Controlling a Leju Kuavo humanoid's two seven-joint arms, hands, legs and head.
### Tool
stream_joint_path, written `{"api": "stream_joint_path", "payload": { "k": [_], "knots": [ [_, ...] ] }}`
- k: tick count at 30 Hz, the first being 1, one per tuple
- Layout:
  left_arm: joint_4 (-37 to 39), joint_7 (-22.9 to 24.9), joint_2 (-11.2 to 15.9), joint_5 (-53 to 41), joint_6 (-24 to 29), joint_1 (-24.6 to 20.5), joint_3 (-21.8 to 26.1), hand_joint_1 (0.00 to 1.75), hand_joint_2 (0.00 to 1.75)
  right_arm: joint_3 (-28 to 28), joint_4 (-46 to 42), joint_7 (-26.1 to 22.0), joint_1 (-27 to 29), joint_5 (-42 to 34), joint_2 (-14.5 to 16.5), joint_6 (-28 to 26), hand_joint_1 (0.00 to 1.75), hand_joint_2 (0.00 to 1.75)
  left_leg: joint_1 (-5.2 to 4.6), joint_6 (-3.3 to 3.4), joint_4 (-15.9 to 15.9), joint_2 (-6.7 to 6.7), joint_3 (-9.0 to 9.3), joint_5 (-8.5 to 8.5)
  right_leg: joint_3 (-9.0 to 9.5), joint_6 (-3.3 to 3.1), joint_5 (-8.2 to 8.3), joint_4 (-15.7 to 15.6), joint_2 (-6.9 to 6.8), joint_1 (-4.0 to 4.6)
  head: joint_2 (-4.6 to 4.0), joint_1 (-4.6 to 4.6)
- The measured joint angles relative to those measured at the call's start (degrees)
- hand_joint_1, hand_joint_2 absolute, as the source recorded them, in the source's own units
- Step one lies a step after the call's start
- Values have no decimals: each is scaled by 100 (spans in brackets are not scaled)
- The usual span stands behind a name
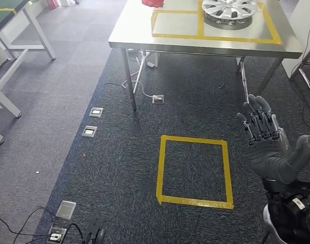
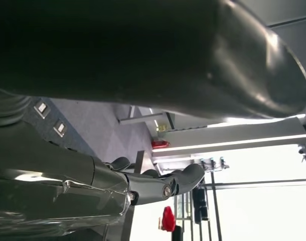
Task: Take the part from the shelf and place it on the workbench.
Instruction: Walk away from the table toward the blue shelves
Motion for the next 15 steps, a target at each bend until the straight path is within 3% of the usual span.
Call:
{"api": "stream_joint_path", "payload": {
  "k": [3,5,8,9,10,11,13,15],
  "knots": [
    [-1,-13,-5,1,-2,-6,1,0,0,-4,-3,-2,3,10,0,0,0,0,-9,44,-129,13,42,44,-7,83,-4,-9,19,-3,0,3],
    [-1,-18,-15,1,-8,-7,1,0,0,-14,-10,-4,-1,14,0,0,0,0,24,88,-184,37,66,79,-84,142,-151,188,-5,-4,0,25],
    [0,-24,-18,2,-14,-3,1,0,0,-18,-11,-5,11,15,0,1,0,0,37,123,-206,64,77,88,-556,210,-737,1292,-52,-28,-1,71],
    [-1,-24,-20,2,-14,1,1,0,0,-17,-10,-4,21,16,0,1,0,0,37,125,-204,69,78,85,-701,229,-854,1620,-57,-37,-1,75],
    [-1,-24,-23,2,-15,5,1,0,0,-17,-8,-3,29,17,0,1,0,0,38,123,-201,73,81,82,-755,243,-858,1752,-64,-45,-1,77],
    [-1,-24,-28,2,-15,7,1,0,0,-17,-7,-3,33,19,0,1,0,0,40,116,-195,74,89,76,-698,252,-753,1656,-74,-54,-1,79],
    [-1,-24,-41,2,-15,6,1,0,0,-19,-7,-3,30,22,0,2,0,0,45,80,-171,76,112,45,-296,255,-347,855,-120,-77,0,80],
    [-1,-24,-45,2,-15,3,1,0,0,-22,-9,-2,27,22,0,2,0,0,25,22,-120,76,109,9,39,223,-121,167,-163,-67,0,86]
  ]
}}
